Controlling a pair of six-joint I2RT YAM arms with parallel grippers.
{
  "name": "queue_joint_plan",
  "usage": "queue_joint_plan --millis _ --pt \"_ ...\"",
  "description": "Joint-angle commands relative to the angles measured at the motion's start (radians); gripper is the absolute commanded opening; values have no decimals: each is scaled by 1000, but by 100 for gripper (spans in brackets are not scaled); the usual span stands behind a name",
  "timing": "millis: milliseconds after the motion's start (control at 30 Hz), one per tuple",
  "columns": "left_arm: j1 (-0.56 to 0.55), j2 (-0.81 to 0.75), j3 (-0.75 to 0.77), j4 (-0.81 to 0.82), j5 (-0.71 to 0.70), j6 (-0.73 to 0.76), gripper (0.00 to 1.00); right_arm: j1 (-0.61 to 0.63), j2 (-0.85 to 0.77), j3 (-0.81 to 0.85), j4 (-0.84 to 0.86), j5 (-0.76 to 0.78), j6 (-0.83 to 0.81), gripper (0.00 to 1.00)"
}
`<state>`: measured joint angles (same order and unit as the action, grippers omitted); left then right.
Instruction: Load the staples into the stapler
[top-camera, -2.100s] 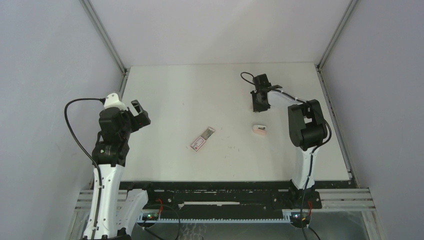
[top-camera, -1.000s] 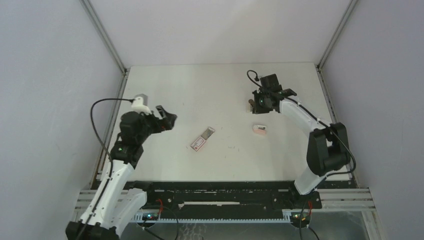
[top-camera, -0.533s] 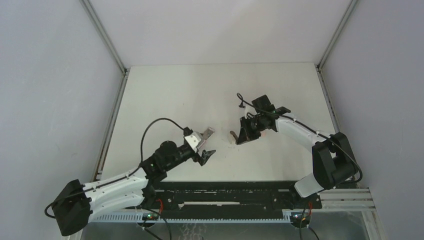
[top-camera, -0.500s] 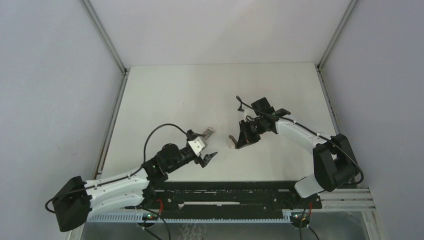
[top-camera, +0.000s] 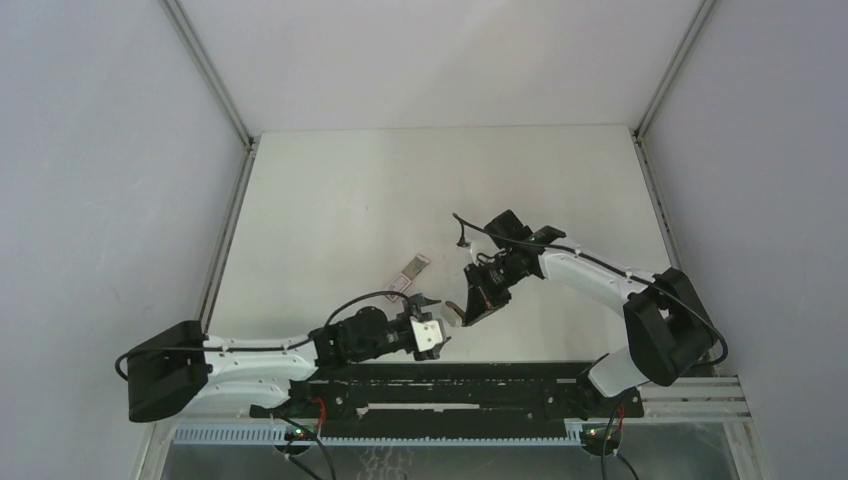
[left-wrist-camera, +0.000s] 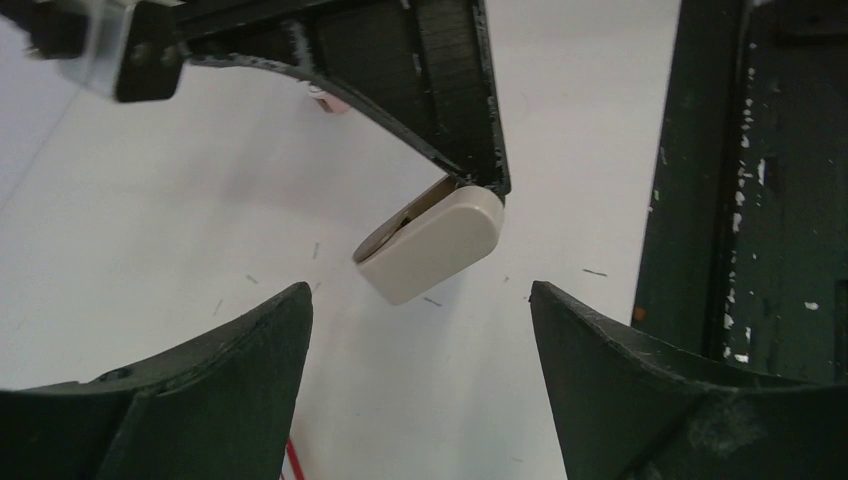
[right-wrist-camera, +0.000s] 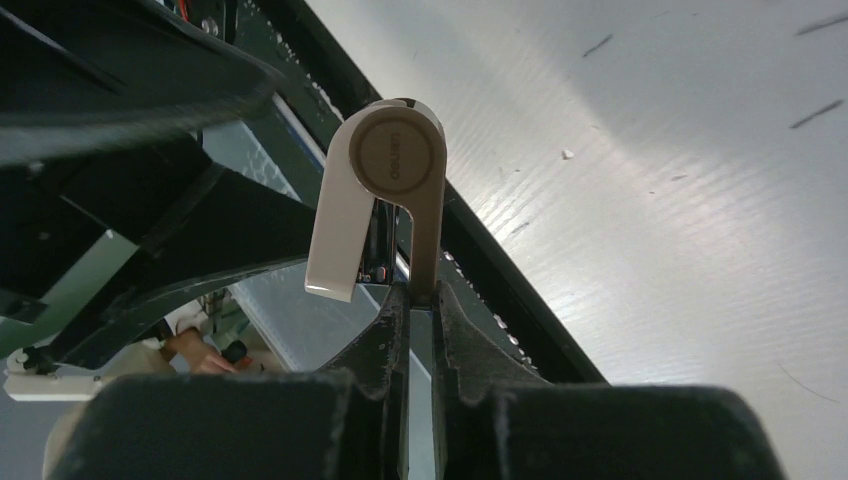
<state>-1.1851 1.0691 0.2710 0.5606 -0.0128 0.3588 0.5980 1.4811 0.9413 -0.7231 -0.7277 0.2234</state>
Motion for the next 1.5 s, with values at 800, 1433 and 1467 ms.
queue_joint_plan --millis 800,1433,1467 --pt "-176 117 80 85 -178 124 75 80 50 14 -25 -27 -44 0" --pt "-201 206 195 -75 -197 97 24 72 2 47 -31 1 -20 0" --pt "-201 208 200 -86 -204 93 21 62 -6 48 -32 0 -18 0"
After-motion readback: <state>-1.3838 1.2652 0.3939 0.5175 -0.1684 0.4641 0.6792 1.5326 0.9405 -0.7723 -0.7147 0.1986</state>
